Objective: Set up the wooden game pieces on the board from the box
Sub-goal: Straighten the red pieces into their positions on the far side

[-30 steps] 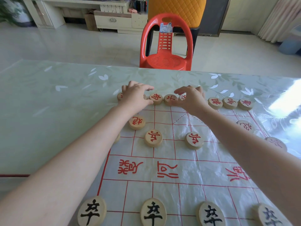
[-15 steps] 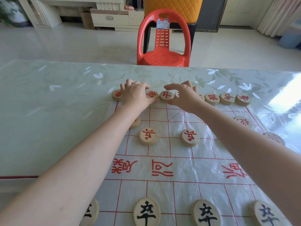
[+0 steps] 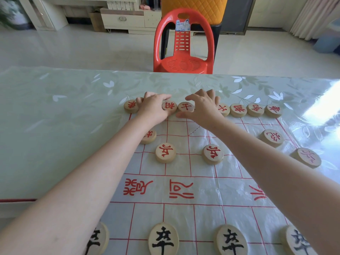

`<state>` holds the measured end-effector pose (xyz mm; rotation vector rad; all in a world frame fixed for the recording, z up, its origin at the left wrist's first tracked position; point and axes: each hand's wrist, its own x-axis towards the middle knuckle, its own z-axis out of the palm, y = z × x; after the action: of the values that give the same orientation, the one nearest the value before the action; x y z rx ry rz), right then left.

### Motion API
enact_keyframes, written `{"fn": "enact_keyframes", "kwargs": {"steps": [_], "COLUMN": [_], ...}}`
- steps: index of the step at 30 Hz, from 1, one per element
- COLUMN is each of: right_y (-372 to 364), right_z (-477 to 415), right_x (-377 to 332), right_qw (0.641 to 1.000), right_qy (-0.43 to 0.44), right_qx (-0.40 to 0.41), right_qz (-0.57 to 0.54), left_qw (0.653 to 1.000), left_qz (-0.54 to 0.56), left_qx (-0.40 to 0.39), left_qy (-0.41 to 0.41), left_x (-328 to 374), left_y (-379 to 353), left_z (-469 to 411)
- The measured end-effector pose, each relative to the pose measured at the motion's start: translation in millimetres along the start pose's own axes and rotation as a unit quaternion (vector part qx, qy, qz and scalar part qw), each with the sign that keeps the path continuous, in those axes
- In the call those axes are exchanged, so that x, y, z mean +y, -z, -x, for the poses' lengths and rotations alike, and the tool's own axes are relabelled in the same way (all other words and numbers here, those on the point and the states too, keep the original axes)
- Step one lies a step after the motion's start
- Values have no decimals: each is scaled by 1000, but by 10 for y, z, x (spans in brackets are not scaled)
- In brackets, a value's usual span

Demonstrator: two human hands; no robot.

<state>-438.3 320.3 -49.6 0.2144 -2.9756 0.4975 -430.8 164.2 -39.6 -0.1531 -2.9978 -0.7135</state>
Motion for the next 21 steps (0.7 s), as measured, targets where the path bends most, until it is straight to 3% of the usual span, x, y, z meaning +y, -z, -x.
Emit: {"fn": "enact_keyframes", "kwargs": {"steps": [7, 16, 21], "right_y": [-1, 12, 316], "right_z": [8, 50, 125], "right_x": [114, 124, 523], "right_qw": [999, 998, 988], "right_qy": [-25, -25, -68], "right_qx": [-5, -13, 22], "right_qz": [-41, -50, -137], "left_qw": [999, 1000, 999], "left_qz": [18, 19, 19], "left_qx": [32, 17, 25], "left_qy": [17, 17, -7], "left_x": [20, -4, 92], "left_y": [-8, 12, 38], "left_z": [42, 67, 132]}}
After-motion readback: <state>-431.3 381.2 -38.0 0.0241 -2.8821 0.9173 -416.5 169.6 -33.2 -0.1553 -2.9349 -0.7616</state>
